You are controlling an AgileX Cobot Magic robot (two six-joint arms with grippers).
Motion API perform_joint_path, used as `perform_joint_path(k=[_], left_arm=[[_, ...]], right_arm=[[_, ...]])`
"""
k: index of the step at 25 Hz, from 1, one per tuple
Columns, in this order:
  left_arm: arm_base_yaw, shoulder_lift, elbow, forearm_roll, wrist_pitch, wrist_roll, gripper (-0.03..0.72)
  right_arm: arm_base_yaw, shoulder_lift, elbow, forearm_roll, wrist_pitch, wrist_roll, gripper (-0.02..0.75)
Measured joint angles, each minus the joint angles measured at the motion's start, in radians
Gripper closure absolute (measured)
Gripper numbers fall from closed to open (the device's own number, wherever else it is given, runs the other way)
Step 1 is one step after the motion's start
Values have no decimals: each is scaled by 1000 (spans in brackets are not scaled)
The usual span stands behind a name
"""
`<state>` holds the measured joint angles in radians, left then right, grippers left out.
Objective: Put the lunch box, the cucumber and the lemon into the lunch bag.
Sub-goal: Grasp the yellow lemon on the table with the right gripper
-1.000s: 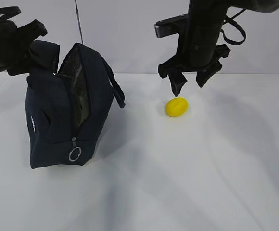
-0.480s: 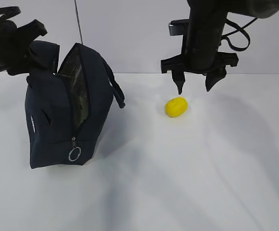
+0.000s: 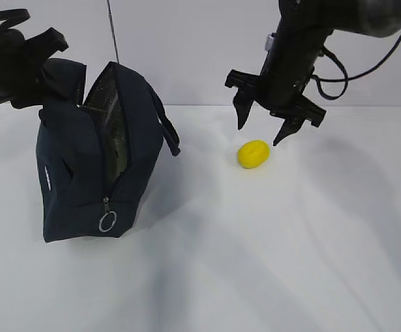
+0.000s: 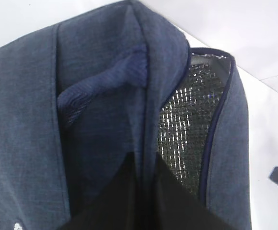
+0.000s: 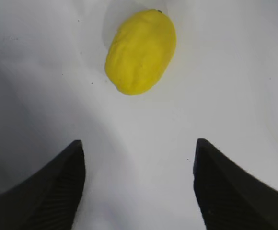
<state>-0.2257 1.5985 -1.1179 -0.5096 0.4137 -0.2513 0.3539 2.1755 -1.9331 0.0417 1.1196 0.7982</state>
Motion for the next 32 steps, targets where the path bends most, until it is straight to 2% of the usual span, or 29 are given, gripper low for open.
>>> perform_joint_path(k=[3,14,20,32], left_arm=[[0,0,0,-1,0,0,685],[0,0,0,-2,0,0,685],[0,0,0,-2,0,0,685],[0,0,0,4,0,0,685]], right_arm=[[-15,33,0,50,-21,5,190],[-43,58,2,27,-83,114,190],[-44,104,2,76,-110,127,189],[-52,142,2,89,-177,157,188]])
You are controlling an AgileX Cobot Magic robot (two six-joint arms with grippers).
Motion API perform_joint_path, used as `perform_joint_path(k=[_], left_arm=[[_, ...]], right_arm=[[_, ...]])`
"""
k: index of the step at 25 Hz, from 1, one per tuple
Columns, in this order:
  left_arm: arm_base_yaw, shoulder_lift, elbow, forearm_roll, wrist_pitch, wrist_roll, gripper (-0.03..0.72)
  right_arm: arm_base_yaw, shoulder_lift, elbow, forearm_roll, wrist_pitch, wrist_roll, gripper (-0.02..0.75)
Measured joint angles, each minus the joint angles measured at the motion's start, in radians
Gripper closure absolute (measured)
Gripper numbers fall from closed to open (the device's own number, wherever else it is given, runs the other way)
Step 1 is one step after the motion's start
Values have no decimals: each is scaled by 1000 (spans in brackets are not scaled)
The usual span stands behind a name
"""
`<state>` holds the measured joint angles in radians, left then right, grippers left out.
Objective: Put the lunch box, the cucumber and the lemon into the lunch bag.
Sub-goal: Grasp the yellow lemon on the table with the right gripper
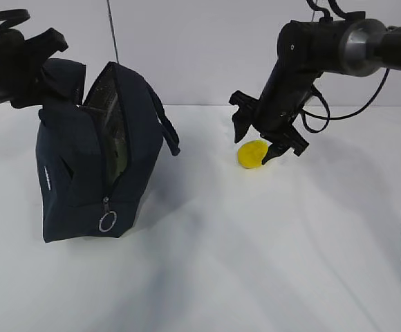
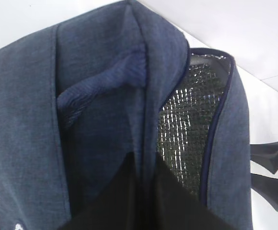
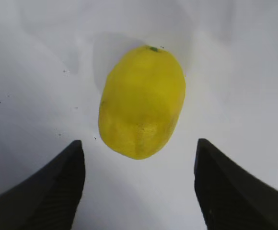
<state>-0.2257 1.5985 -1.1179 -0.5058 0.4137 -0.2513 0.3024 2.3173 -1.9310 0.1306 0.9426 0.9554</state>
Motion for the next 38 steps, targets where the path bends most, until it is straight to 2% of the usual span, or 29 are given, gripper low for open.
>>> perform_joint_path(k=[8,38], left_arm=[[0,0,0,0,0,0,685],[0,0,0,2,0,0,685]], right_arm=[[-4,4,0,3,-26,59,145],[-19,56,0,-39,-96,163,148]])
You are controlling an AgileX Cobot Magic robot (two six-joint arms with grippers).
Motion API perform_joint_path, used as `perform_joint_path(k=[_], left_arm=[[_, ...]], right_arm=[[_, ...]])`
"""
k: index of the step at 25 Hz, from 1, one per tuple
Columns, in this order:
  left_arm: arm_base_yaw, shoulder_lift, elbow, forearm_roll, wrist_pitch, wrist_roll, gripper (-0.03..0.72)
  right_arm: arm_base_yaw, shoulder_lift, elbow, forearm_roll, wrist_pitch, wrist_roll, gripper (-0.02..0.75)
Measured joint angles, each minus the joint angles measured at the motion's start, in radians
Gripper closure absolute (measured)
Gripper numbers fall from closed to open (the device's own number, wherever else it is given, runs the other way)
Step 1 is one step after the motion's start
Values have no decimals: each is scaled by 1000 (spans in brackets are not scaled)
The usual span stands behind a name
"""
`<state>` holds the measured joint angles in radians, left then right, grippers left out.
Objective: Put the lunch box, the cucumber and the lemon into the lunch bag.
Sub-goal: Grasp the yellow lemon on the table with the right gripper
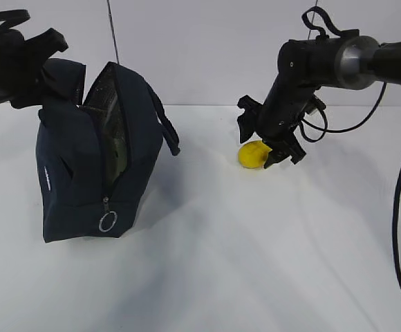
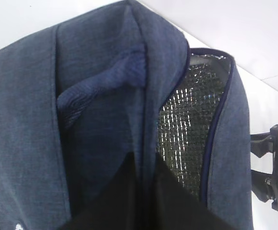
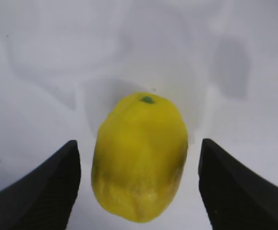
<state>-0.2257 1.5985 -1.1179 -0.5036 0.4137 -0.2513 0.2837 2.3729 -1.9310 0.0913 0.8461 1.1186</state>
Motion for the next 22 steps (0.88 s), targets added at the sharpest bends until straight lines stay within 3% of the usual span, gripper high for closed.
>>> perform_joint_path(k=[22], left_arm=[[0,0,0,0,0,0,685]], right_arm=[[-5,14,0,10,-5,0,148]])
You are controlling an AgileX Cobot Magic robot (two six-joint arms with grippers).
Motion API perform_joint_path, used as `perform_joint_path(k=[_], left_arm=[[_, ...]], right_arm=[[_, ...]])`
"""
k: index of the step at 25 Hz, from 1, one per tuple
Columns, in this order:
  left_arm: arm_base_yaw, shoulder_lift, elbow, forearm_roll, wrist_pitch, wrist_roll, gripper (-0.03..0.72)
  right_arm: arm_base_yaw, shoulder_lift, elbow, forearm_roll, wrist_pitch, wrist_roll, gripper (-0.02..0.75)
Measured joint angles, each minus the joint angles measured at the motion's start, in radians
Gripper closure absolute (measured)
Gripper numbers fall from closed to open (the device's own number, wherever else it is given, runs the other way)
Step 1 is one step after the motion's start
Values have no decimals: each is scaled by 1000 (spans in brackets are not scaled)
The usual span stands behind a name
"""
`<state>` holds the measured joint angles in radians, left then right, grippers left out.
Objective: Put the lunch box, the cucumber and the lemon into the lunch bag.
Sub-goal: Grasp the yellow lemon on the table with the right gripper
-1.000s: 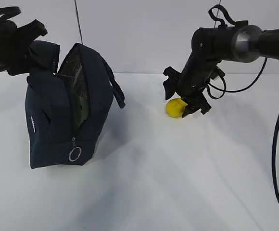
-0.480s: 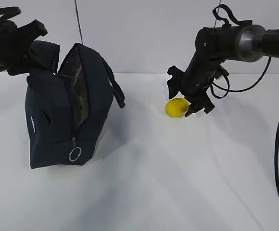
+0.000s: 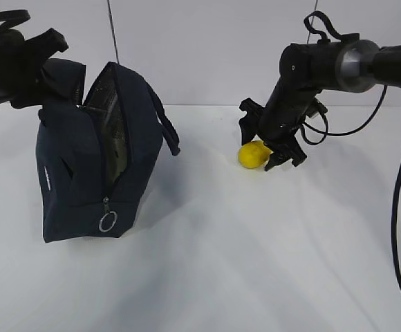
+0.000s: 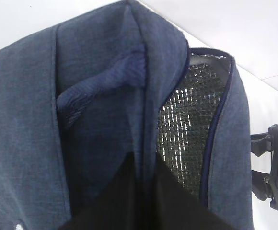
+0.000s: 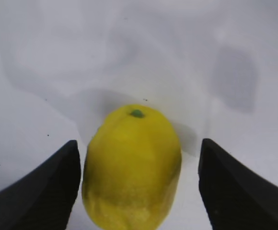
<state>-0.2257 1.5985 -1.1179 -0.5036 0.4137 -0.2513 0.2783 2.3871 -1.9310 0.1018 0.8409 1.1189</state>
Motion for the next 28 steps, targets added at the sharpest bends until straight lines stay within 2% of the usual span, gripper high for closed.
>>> perform_joint_path(k=[13,22,28], left_arm=[[0,0,0,0,0,0,685],[0,0,0,0,0,0,685],[0,0,0,0,0,0,685]], right_arm=[[0,4,0,0,-26,0,151],[0,4,0,0,-26,0,272],[0,4,0,0,-26,-2,316]])
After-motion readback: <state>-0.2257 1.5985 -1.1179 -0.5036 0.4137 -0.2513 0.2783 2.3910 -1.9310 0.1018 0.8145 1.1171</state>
